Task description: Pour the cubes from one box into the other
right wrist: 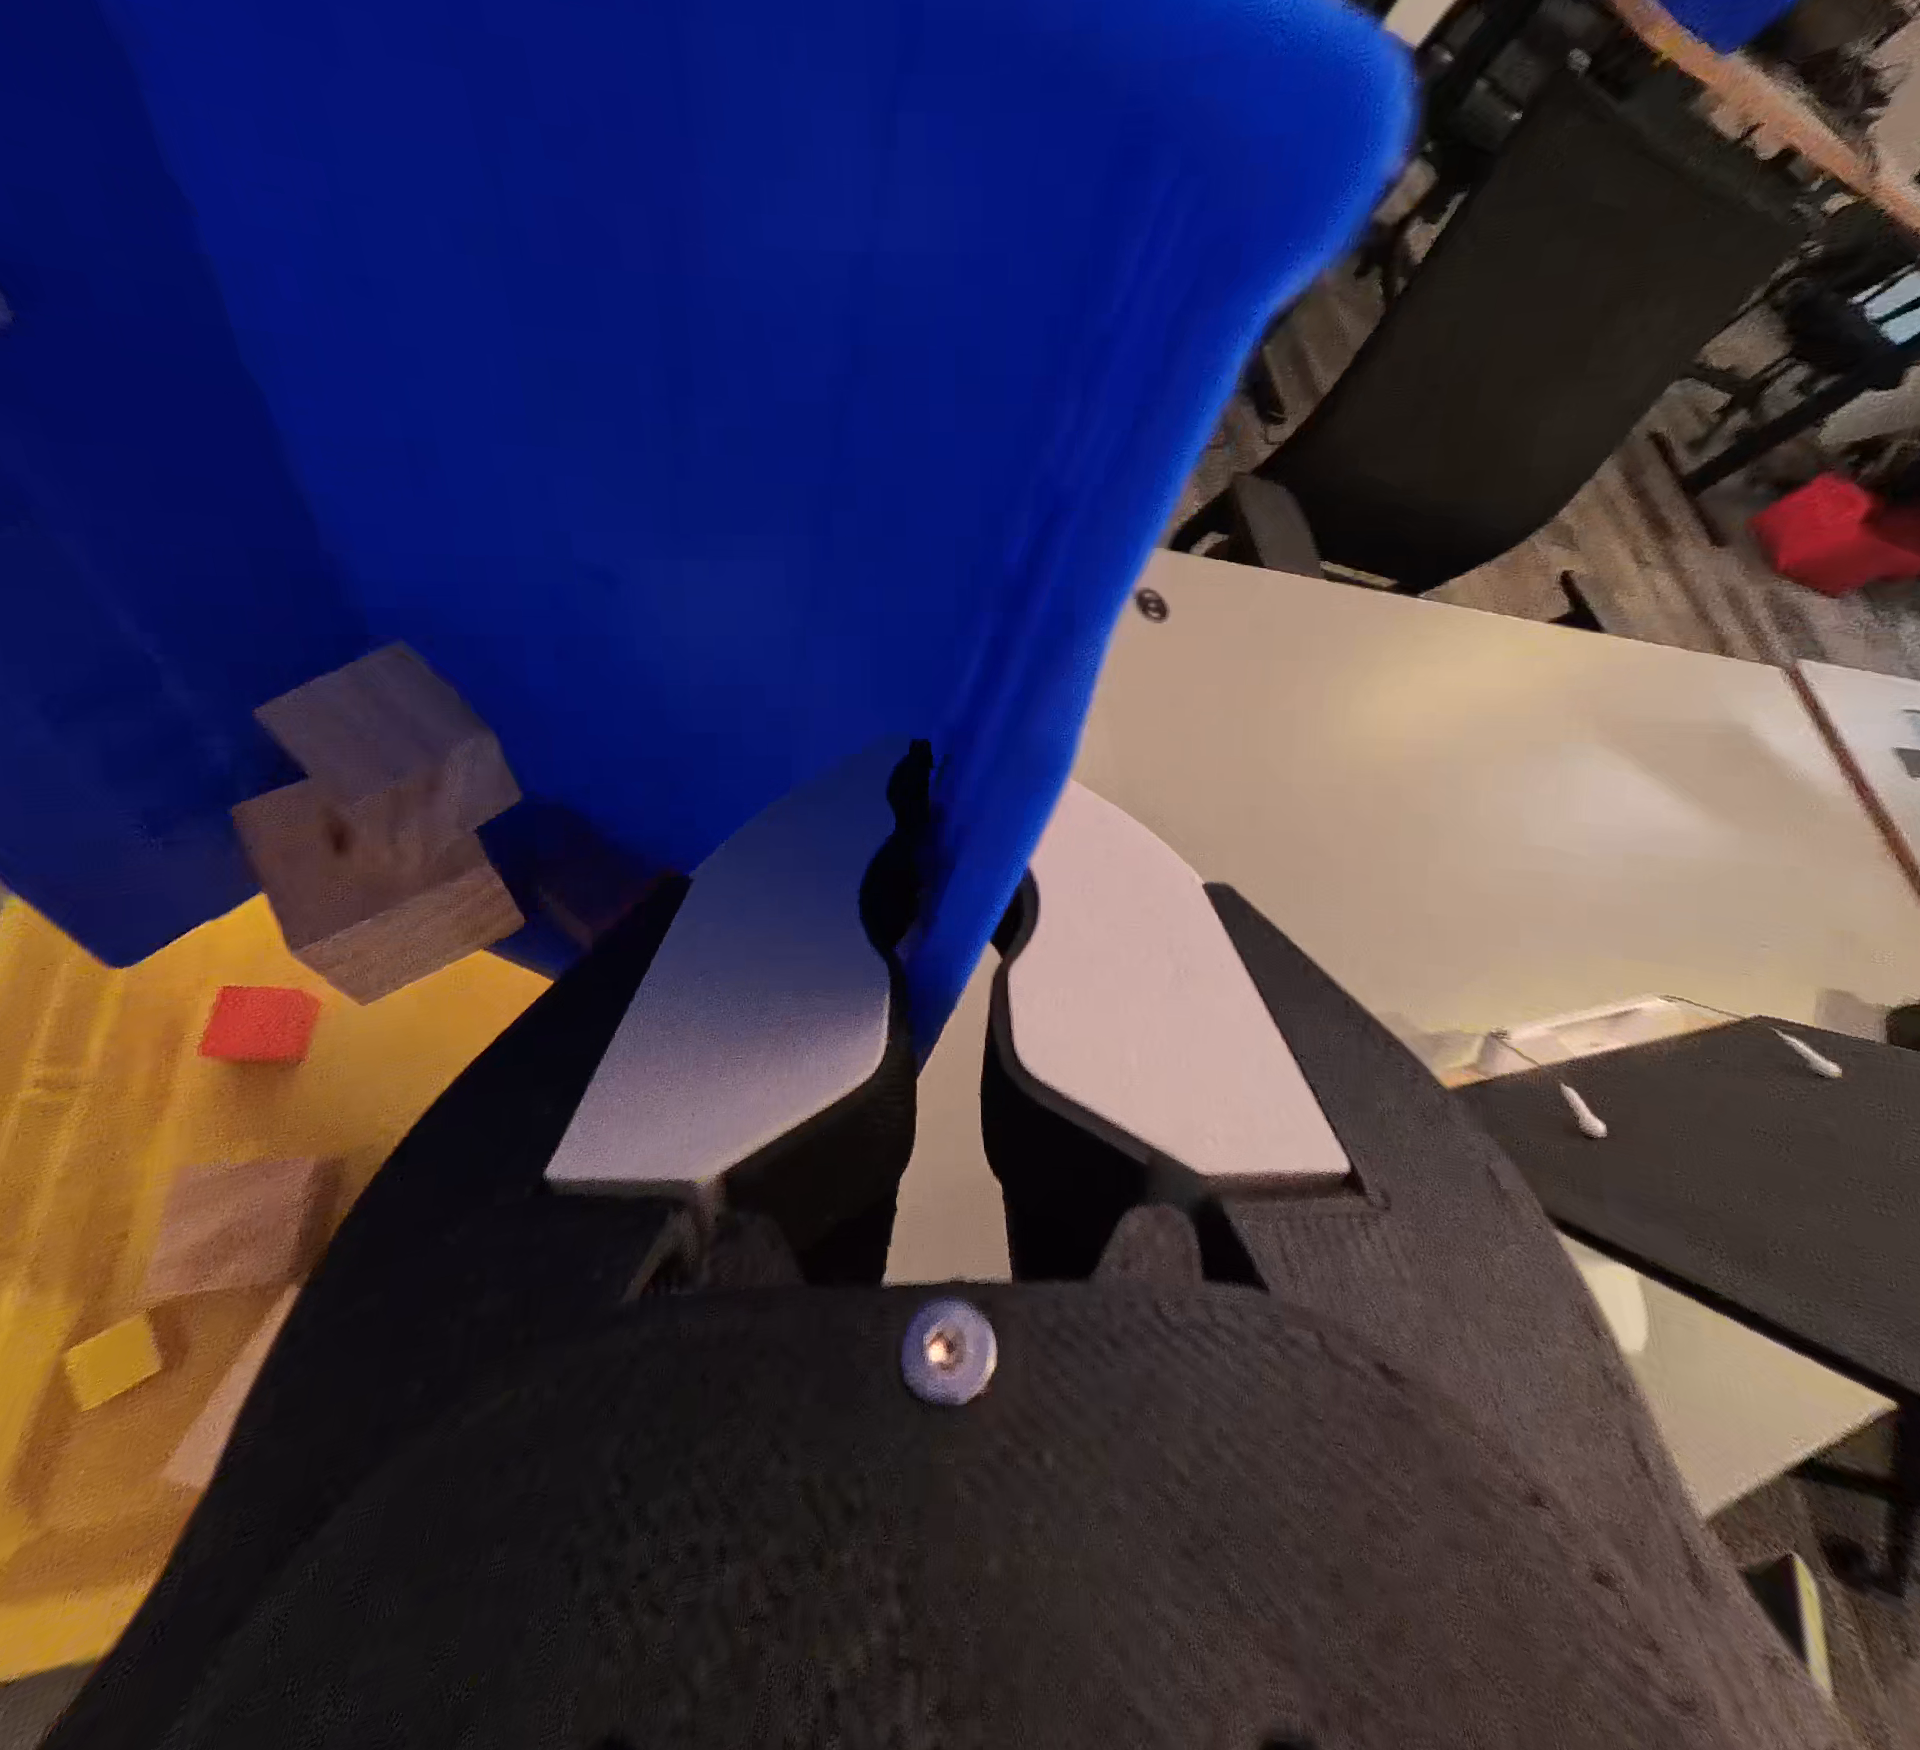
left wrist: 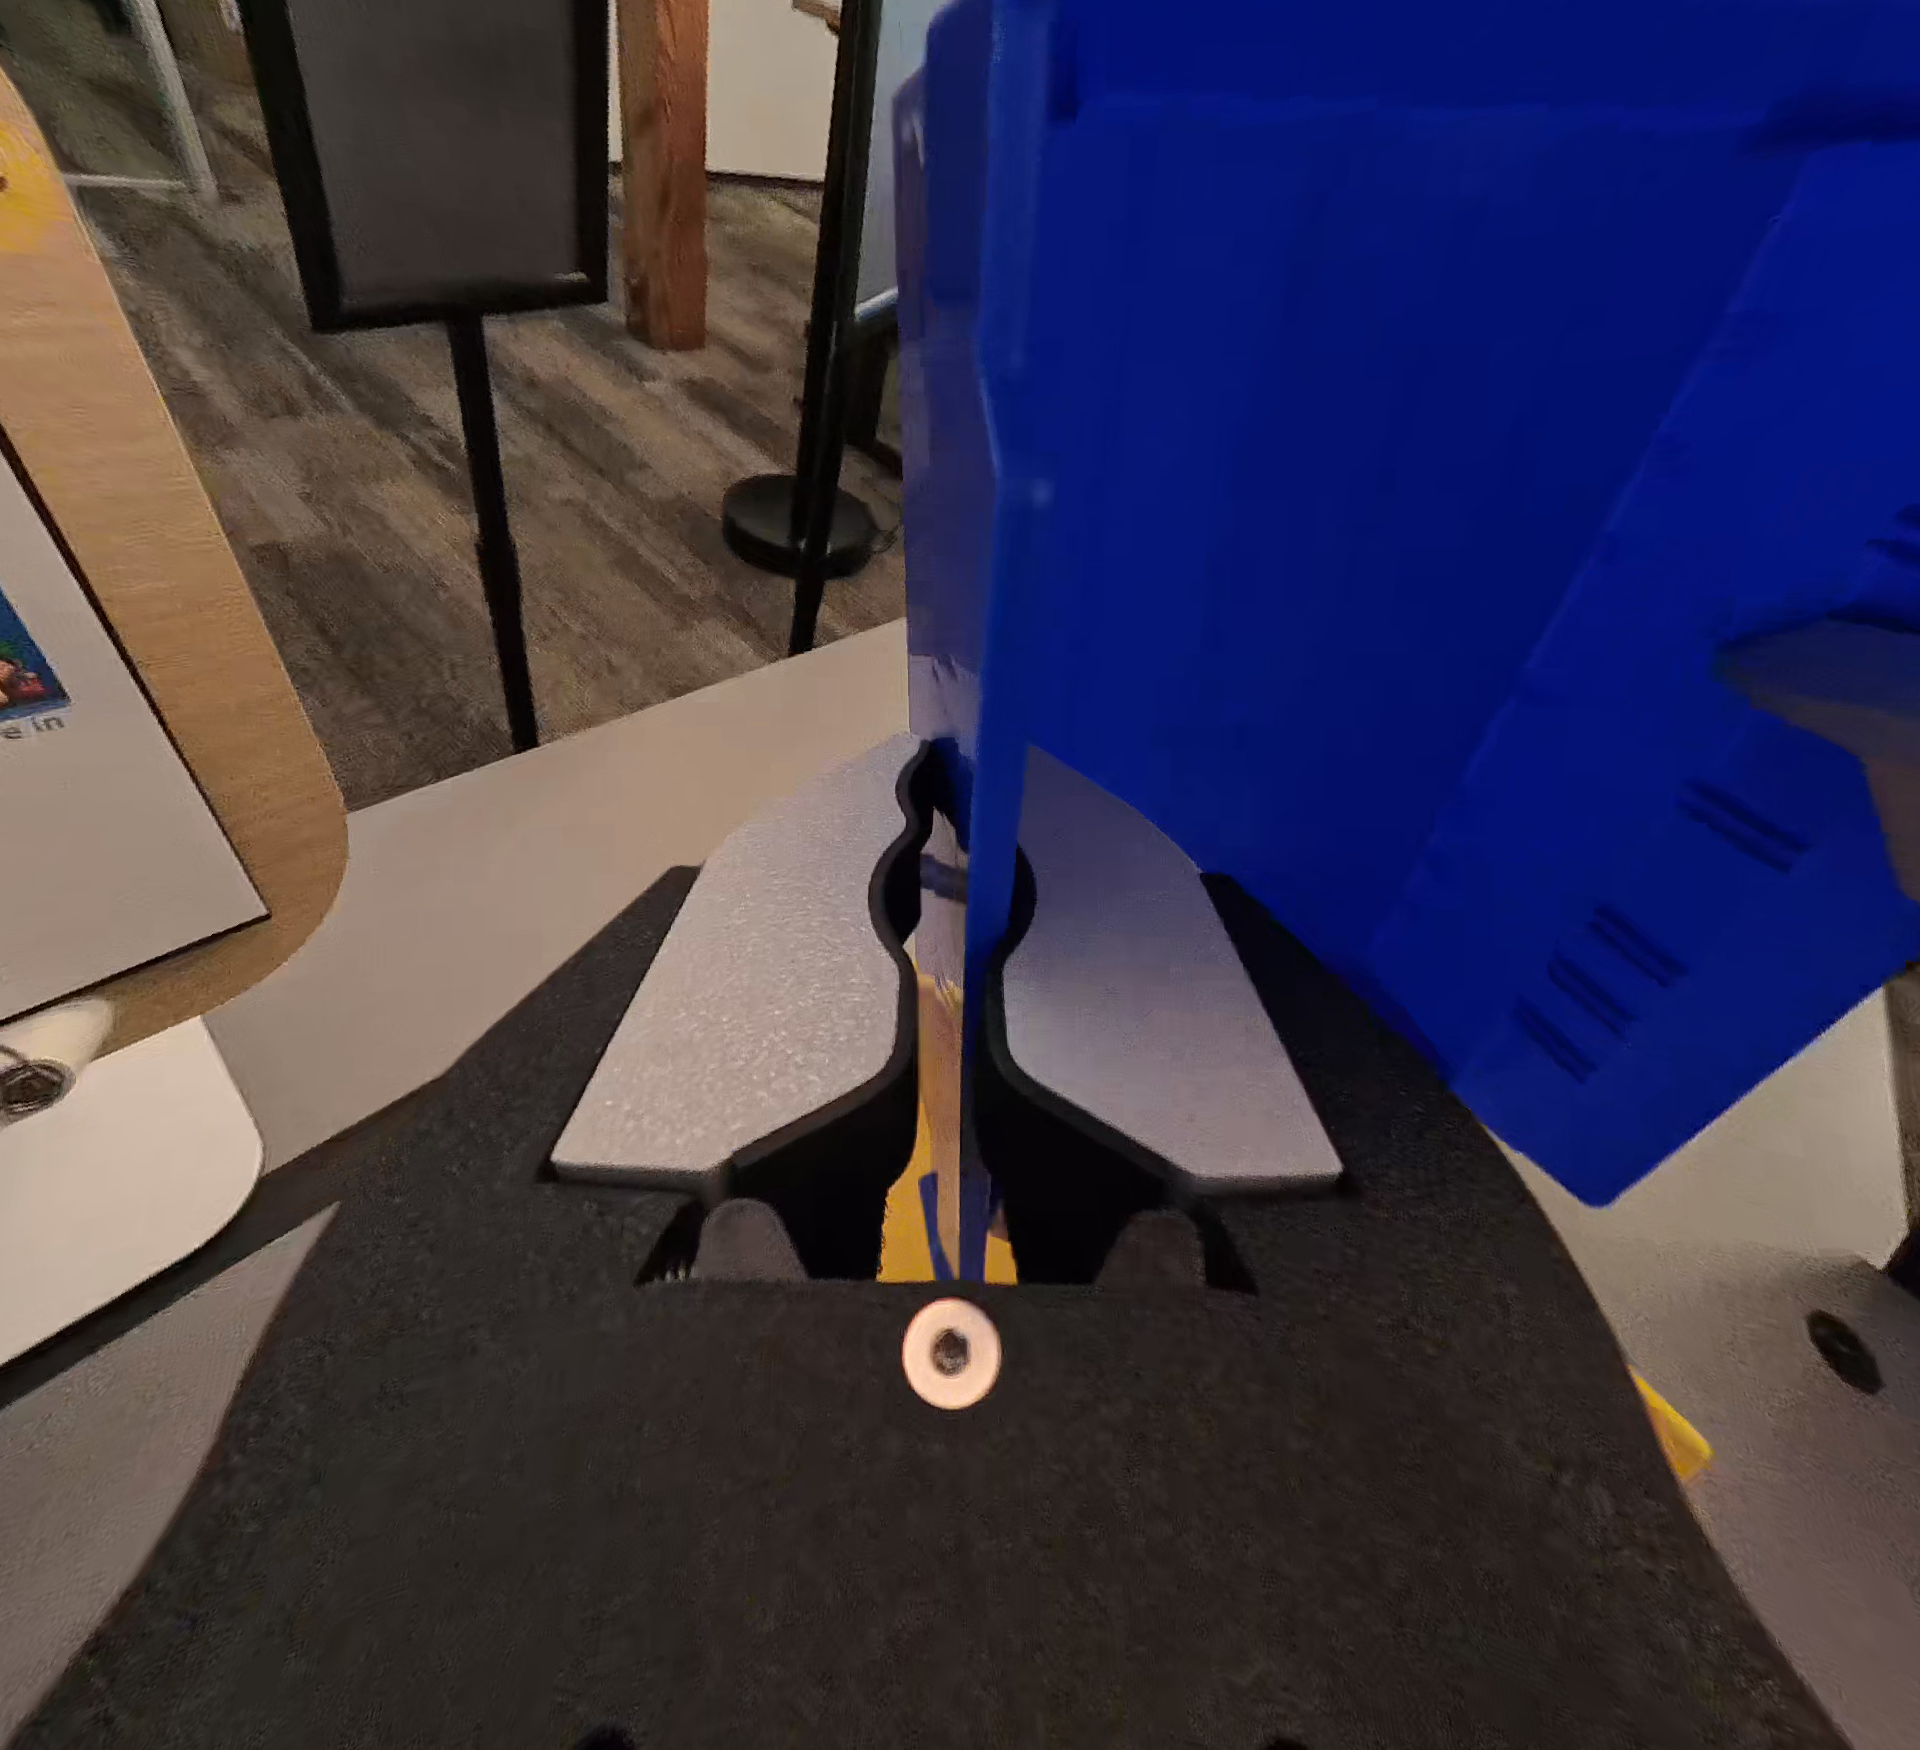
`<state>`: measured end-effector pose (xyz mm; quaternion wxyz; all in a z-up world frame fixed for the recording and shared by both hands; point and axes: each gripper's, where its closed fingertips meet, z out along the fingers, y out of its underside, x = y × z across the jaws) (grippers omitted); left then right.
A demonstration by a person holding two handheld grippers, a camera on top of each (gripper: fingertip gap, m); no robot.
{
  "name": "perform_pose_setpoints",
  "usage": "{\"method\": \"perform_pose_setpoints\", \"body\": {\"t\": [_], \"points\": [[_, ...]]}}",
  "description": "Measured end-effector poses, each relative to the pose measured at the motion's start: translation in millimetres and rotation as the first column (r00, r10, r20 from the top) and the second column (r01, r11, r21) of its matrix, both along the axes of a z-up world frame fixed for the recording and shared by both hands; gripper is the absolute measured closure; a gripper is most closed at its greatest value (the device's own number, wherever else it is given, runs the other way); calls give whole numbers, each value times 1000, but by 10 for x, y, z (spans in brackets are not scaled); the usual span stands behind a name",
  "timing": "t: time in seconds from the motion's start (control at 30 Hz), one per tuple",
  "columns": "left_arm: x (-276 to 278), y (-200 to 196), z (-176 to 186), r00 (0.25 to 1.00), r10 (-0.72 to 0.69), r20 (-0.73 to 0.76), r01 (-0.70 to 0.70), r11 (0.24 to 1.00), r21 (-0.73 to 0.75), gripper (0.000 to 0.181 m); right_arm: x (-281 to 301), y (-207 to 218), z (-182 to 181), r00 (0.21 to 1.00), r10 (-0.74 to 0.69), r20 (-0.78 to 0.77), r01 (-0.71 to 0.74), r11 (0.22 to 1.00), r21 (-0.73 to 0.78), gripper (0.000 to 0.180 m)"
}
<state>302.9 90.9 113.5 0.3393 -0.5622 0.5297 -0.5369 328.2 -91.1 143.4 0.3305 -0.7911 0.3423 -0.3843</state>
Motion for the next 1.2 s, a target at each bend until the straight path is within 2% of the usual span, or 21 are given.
{"method": "perform_pose_setpoints", "body": {"t": [0.1, 0.17, 0.2, 0.27, 0.3, 0.4, 0.5, 0.6, 0.63, 0.7, 0.8, 0.9, 1.0, 1.1, 1.2], "points": [[-11, 22, 60, 997, 2, 79, -2, 1000, -3, 175, -3, 29, 105, 993, 37, 108, -36, 999, -7, 172], [-9, 14, 15, 999, 27, 32, -28, 999, 19, 175, 20, 15, 1, 1000, 9, 17, -9, 1000, -3, 172], [-21, 15, 48, 998, 21, 54, -21, 1000, -9, 175, -12, 19, 36, 1000, 13, 18, -13, 1000, 4, 172], [-33, 17, 134, 992, -5, 125, 10, 999, -42, 175, -59, 37, 202, 990, 47, 130, -49, 999, 9, 172], [-22, 27, 129, 993, 11, 119, -10, 1000, -8, 175, -37, 39, 191, 990, 45, 136, -45, 999, -2, 172], [-10, 17, 84, 999, 15, 51, -15, 1000, -8, 175, 0, 17, 63, 999, 15, 34, -15, 1000, 5, 172], [-32, 36, 188, 990, 6, 140, -5, 1000, -11, 175, -51, 49, 248, 985, 51, 167, -50, 999, -10, 172], [-8, 24, 68, 999, 11, 51, -11, 1000, 3, 175, 6, 35, 105, 998, 21, 51, -20, 1000, -12, 172], [-20, 30, 80, 997, 4, 73, -3, 1000, -15, 175, -36, 48, 135, 998, 32, 63, -32, 999, -13, 171], [-52, 48, 162, 987, 4, 161, 2, 999, -36, 175, -74, 73, 259, 980, 65, 189, -61, 998, -29, 171], [-54, 27, 107, 994, 19, 108, -20, 1000, 9, 175, -39, 46, 137, 995, 34, 97, -34, 999, -3, 172], [-94, 35, 232, 977, 6, 211, -2, 1000, -18, 175, -123, 61, 315, 969, 70, 235, -70, 997, -10, 172], [-83, 4, 210, 991, 20, 136, -21, 1000, 5, 175, -80, 21, 203, 992, 27, 121, -30, 999, 18, 172], [-132, 14, 376, 966, 0, 257, 0, 1000, 3, 175, -186, 38, 453, 956, 64, 285, -68, 998, 1, 172], [-108, -4, 307, 985, 24, 173, -24, 1000, -3, 175, -118, 16, 328, 984, 25, 178, -29, 999, 16, 172]]}}
